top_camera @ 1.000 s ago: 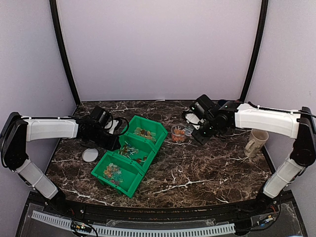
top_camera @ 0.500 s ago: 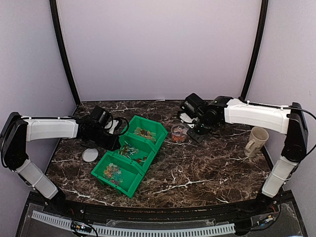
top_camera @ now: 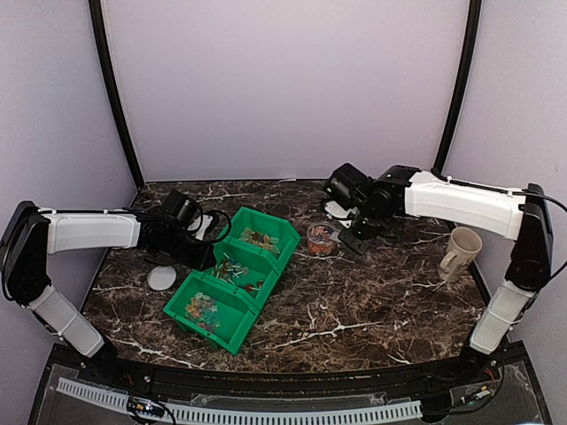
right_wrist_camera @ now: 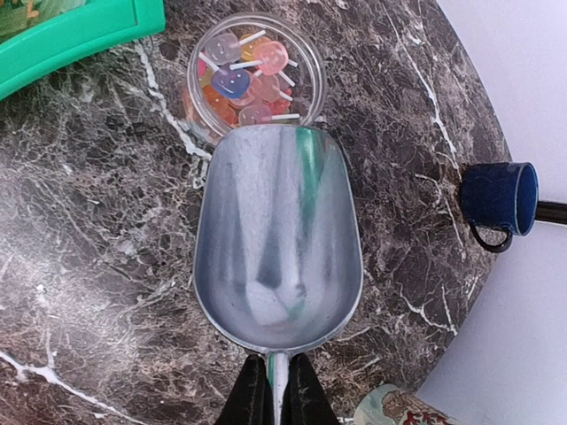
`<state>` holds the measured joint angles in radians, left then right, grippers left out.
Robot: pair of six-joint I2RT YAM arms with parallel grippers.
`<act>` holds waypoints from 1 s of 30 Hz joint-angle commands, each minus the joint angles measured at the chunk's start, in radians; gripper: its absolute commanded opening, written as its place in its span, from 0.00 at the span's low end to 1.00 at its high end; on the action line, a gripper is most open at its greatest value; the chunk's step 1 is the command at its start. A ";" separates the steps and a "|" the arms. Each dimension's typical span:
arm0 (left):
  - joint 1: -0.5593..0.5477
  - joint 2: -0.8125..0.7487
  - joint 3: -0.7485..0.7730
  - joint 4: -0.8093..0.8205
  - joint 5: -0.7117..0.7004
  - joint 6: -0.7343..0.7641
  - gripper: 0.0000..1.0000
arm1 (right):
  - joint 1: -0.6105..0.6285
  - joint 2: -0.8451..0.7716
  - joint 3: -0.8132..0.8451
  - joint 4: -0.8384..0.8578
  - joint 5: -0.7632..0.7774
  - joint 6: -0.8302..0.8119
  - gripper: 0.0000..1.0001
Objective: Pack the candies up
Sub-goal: Place the storage box at the center of the board.
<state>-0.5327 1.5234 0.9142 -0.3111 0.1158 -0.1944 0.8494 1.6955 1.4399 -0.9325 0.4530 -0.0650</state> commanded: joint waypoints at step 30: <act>-0.003 0.026 0.053 0.067 0.027 -0.018 0.00 | -0.030 -0.169 0.351 0.111 -0.438 0.643 0.00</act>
<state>-0.5327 1.5734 0.9154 -0.3111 0.1158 -0.1986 0.8223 1.5070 1.7367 -0.8646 0.0704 0.5461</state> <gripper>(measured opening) 0.100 0.084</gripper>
